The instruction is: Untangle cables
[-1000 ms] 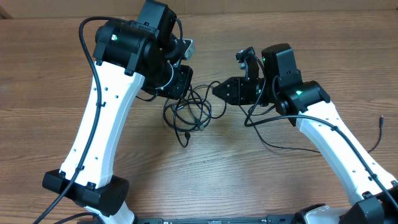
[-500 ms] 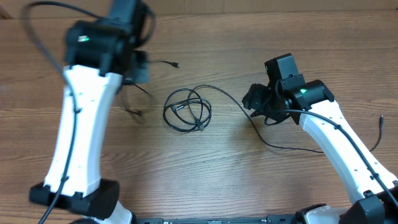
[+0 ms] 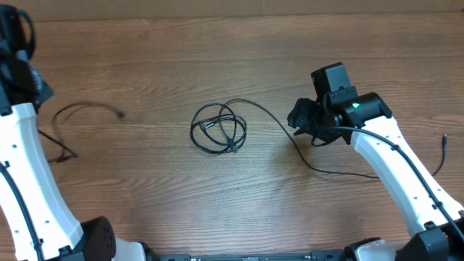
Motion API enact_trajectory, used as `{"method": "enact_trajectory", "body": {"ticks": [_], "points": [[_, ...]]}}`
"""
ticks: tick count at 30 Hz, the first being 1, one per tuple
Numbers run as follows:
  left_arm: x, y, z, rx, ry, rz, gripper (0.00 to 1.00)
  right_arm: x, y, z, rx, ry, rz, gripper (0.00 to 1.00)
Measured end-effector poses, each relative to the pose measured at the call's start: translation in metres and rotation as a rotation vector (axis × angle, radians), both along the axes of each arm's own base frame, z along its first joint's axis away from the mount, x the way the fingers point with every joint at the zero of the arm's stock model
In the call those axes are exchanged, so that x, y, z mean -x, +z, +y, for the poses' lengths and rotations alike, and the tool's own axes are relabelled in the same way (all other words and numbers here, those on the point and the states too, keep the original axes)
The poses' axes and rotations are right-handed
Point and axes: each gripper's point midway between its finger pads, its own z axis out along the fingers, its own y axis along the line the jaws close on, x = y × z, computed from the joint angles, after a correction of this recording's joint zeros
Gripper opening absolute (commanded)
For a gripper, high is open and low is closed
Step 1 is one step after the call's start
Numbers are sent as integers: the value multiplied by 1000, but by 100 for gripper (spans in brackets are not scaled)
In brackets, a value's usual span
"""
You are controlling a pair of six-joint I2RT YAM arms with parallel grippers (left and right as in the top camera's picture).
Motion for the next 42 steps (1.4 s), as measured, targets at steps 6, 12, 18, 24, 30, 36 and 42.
{"method": "enact_trajectory", "body": {"ticks": [6, 12, 18, 24, 30, 36, 42], "points": [[-15, -19, 2, 116, 10, -29, 4, 1, -1, 0, 2, 0, 6, 61], [-49, -59, -9, 252, -69, 38, 9, 3, -1, -1, 4, 0, 13, 61], [-67, -113, -42, 487, -210, 170, 11, 4, -1, -1, 5, 1, 15, 61], [-82, -148, -87, 608, -355, 279, 16, 10, -4, -3, 14, 2, 42, 73], [-86, -163, -149, 618, -552, 391, 27, 22, -8, -7, 32, 6, 94, 82], [-64, -191, -214, 636, -739, 572, 14, 33, -11, -12, 63, 54, 130, 83], [2, -238, -265, 662, -835, 880, 13, 35, -13, -28, 89, 42, 153, 84]]}}
